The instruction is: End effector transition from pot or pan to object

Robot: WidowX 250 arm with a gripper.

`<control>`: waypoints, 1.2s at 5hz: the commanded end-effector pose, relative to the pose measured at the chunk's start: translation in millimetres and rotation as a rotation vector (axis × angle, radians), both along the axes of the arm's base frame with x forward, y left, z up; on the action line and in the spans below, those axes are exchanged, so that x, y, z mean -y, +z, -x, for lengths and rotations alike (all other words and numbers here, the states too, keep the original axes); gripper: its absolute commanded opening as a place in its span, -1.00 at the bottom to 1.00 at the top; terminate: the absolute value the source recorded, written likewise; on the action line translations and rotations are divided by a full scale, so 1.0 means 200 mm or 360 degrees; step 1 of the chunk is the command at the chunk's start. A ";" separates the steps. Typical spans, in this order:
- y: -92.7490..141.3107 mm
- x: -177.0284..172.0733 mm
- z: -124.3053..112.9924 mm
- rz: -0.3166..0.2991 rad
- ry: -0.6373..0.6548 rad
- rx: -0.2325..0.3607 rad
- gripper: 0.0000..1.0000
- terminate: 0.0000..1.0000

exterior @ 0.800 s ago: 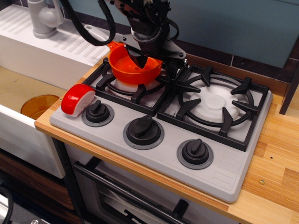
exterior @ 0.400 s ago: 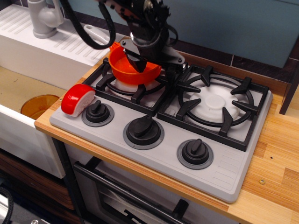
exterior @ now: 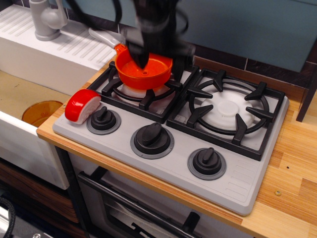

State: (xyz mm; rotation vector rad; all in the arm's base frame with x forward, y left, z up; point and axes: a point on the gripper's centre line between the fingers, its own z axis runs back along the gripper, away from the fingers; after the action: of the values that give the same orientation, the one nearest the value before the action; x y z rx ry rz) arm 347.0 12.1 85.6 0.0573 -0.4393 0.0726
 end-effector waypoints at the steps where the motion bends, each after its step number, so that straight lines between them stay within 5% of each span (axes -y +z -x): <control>1: 0.10 0.00 -0.03 0.0011 -0.0010 0.0165 1.00 -1.00; 3: 0.38 -0.22 0.18 -0.0095 -0.0098 -0.0014 1.00 -1.00; 4: 0.39 -0.27 0.25 -0.0146 -0.0092 0.0008 1.00 -1.00; 6: 0.25 -0.37 0.33 -0.0085 -0.0137 0.0068 1.00 -1.00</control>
State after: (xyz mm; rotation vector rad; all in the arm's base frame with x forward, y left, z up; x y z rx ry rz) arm 277.4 85.9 122.6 0.0716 -0.4517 -0.0186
